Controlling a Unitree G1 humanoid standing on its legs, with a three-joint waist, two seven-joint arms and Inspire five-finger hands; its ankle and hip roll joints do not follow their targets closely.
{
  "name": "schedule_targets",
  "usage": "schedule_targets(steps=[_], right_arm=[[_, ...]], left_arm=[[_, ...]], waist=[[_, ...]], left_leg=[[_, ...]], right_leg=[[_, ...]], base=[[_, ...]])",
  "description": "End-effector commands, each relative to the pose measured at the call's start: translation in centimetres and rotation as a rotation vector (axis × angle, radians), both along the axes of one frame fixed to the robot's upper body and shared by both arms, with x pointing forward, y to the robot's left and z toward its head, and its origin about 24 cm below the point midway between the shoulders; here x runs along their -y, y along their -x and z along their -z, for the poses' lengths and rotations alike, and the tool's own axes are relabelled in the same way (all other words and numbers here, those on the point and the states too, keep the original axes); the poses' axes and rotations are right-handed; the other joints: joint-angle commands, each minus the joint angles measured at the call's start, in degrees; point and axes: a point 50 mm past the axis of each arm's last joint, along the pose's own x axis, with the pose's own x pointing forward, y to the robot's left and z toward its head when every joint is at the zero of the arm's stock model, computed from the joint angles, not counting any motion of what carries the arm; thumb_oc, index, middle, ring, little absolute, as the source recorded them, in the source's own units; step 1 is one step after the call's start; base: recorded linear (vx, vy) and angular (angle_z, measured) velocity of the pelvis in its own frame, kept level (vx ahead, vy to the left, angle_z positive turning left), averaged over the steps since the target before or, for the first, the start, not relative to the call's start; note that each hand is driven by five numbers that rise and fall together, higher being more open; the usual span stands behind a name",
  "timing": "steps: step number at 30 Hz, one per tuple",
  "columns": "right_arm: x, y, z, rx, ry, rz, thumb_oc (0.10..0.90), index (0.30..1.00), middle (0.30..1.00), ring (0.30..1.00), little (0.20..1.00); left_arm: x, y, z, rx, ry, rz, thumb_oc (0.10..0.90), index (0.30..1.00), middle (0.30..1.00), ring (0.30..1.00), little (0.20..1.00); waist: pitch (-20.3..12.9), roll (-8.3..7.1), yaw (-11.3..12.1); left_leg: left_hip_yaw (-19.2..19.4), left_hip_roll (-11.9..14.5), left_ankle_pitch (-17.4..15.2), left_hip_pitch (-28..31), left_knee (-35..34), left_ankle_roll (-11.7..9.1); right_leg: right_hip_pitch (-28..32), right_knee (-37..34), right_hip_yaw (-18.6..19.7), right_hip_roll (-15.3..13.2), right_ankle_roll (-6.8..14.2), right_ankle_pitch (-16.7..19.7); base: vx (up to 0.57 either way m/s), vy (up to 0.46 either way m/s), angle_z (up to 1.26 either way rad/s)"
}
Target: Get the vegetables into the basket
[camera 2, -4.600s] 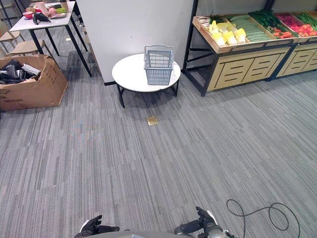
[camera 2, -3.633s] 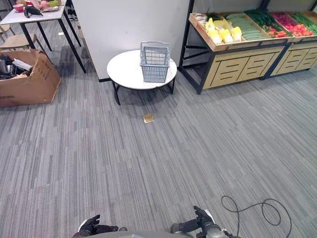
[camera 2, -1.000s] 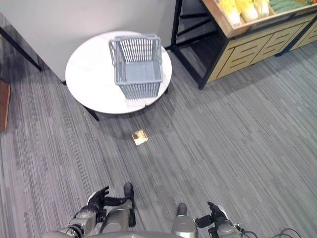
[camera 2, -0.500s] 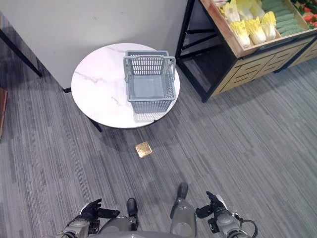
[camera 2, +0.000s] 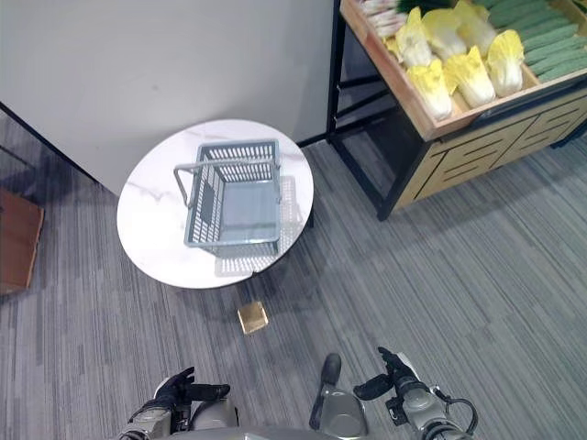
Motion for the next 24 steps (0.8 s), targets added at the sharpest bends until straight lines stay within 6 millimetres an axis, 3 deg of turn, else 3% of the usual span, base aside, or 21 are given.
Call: schedule_targets(steps=[1, 4, 12, 15, 16, 19, 20, 21, 22, 24], right_arm=[[0.5, -0.2, -0.2, 0.016, 0.007, 0.023, 0.900, 1.000, 1.000, 1.000, 1.000], [0.4, 0.1, -0.1, 0.010, 0.011, 0.022, 0.900, 1.000, 1.000, 1.000, 1.000], [0.0, 1.0, 0.4, -0.012, 0.021, 0.047, 0.900, 1.000, 1.000, 1.000, 1.000], [1.7, -0.3, -0.6, 0.067, 0.088, 0.127, 0.900, 1.000, 1.000, 1.000, 1.000], [3.7, -1.8, -2.0, 0.154, 0.129, 0.212, 0.900, 1.000, 1.000, 1.000, 1.000], [5.5, -3.9, -4.0, 0.277, 0.165, 0.277, 0.900, 1.000, 1.000, 1.000, 1.000], [6.5, -6.5, -6.5, 0.410, 0.235, 0.231, 0.900, 1.000, 1.000, 1.000, 1.000], [6.7, -7.9, -8.1, 0.487, 0.280, 0.165, 0.900, 1.000, 1.000, 1.000, 1.000], [6.9, -9.8, -11.0, 0.604, 0.370, 0.045, 0.900, 1.000, 1.000, 1.000, 1.000], [7.1, -11.8, -15.7, 0.760, 0.526, -0.157, 0.900, 1.000, 1.000, 1.000, 1.000]], left_arm=[[0.2, 1.3, 0.4, -0.048, -0.023, 0.031, 0.900, 1.000, 1.000, 1.000, 1.000], [0.2, 1.2, 0.4, -0.042, -0.035, 0.038, 0.900, 1.000, 1.000, 1.000, 1.000], [-1.0, 1.7, 0.3, -0.054, -0.055, 0.038, 0.900, 1.000, 1.000, 1.000, 1.000], [-1.5, 2.2, 0.3, -0.072, -0.085, 0.023, 0.900, 1.000, 1.000, 1.000, 1.000], [-1.7, 2.6, 0.4, -0.082, -0.091, 0.020, 0.900, 1.000, 1.000, 1.000, 1.000], [-1.7, 2.8, 0.4, -0.084, -0.088, 0.006, 0.900, 1.000, 1.000, 1.000, 1.000], [-1.8, 2.9, 0.4, -0.080, -0.088, -0.005, 0.900, 1.000, 1.000, 1.000, 1.000], [-1.9, 3.0, 0.4, -0.079, -0.088, -0.013, 0.900, 1.000, 1.000, 1.000, 1.000], [-2.0, 3.1, 0.4, -0.078, -0.087, -0.025, 0.900, 1.000, 1.000, 1.000, 1.000], [-2.1, 3.2, 0.4, -0.070, -0.081, -0.038, 0.900, 1.000, 1.000, 1.000, 1.000]], waist=[[1.83, 1.01, 0.79], [1.67, 1.47, 1.61], [0.55, 0.15, 1.41], [0.16, -0.61, 1.32], [0.06, -0.75, 1.22], [0.01, -0.82, 1.10], [-0.01, -0.93, 0.99], [-0.02, -1.02, 0.91], [0.06, -1.21, 0.74], [0.15, -1.45, 0.51]], left_leg=[[3.63, -0.36, -0.87, 1.42, -16.72, 4.25], [1.99, 1.05, 1.60, 0.64, -22.57, 3.96], [3.91, -1.34, -0.43, 5.48, -27.57, 5.79], [4.68, -1.95, -1.12, 6.01, -28.47, 6.14], [4.72, -2.11, -1.46, 5.88, -28.47, 6.18], [4.97, -2.20, -1.71, 5.83, -28.47, 6.19], [5.19, -2.18, -1.82, 5.69, -28.47, 6.08], [5.24, -2.17, -1.87, 5.70, -28.47, 6.04], [5.37, -2.05, -1.91, 5.77, -28.47, 5.95], [5.41, -1.93, -2.06, 5.94, -28.47, 5.72]], right_leg=[[-3.12, 4.03, 4.08, -2.89, 10.37, 1.05], [-2.72, 5.43, 5.31, -2.43, 10.76, -0.51], [-3.24, 7.60, 8.71, -3.37, 12.14, 0.33], [-3.42, 5.47, 9.44, -4.29, 13.35, 2.02], [-3.32, 4.31, 9.55, -4.61, 13.71, 2.83], [-3.27, 3.27, 9.83, -4.79, 14.03, 3.49], [-3.28, 2.33, 9.92, -4.94, 14.32, 4.15], [-3.27, 1.97, 9.99, -4.98, 14.42, 4.43], [-3.24, 1.58, 10.08, -5.03, 14.61, 4.77], [-3.03, 1.09, 10.03, -5.13, 14.80, 5.20]], base=[[0.24, 0.060, 0.04], [0.19, 0.098, -0.56], [0.08, 0.152, -0.28], [0.01, 0.140, 0.07], [-0.01, 0.088, -0.05], [-0.02, 0.051, -0.12], [-0.03, 0.066, -0.12], [-0.04, 0.059, -0.09], [-0.02, 0.028, -0.09], [-0.01, 0.019, -0.08]])
